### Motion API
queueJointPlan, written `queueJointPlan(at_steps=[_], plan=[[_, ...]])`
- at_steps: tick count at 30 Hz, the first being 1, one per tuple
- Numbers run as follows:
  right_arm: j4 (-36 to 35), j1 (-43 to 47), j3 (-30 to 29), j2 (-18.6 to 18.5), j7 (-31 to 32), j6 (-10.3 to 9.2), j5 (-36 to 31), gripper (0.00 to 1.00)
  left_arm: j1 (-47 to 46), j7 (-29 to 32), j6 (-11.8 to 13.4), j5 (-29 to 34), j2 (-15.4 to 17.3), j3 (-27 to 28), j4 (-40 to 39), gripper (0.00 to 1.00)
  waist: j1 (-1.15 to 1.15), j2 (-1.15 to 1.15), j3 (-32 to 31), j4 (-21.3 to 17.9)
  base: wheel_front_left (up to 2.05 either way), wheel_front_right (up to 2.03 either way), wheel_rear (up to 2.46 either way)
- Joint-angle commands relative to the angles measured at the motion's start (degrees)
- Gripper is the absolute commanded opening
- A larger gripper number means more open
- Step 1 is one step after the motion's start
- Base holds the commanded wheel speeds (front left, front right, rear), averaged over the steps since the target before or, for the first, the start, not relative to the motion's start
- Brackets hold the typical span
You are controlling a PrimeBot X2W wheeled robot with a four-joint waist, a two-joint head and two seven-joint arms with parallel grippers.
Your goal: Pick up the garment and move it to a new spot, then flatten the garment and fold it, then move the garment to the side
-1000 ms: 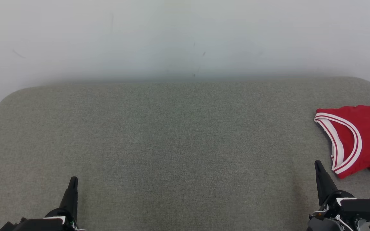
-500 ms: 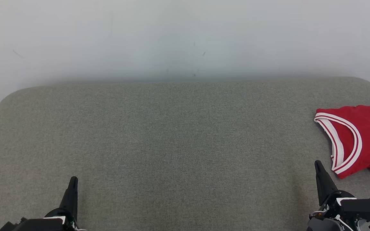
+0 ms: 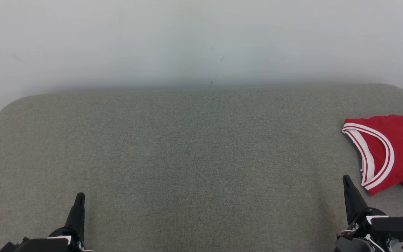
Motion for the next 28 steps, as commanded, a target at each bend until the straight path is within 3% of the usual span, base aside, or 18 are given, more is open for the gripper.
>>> queueJointPlan(at_steps=[1, 28], plan=[[-0.1, -0.4, -0.1, 0.1, 0.1, -0.12, 0.1, 0.00, -0.6, 0.0, -0.2, -0.2, 0.2, 0.1, -0.2, 0.00, 0.00, 0.00, 0.0, 0.0, 0.00, 0.00, 0.00], [-0.1, -0.4, -0.1, 0.1, 0.1, -0.12, 0.1, 0.00, -0.6, 0.0, -0.2, -0.3, 0.2, 0.0, -0.2, 0.00, 0.00, 0.00, 0.0, 0.0, 0.00, 0.00, 0.00]])
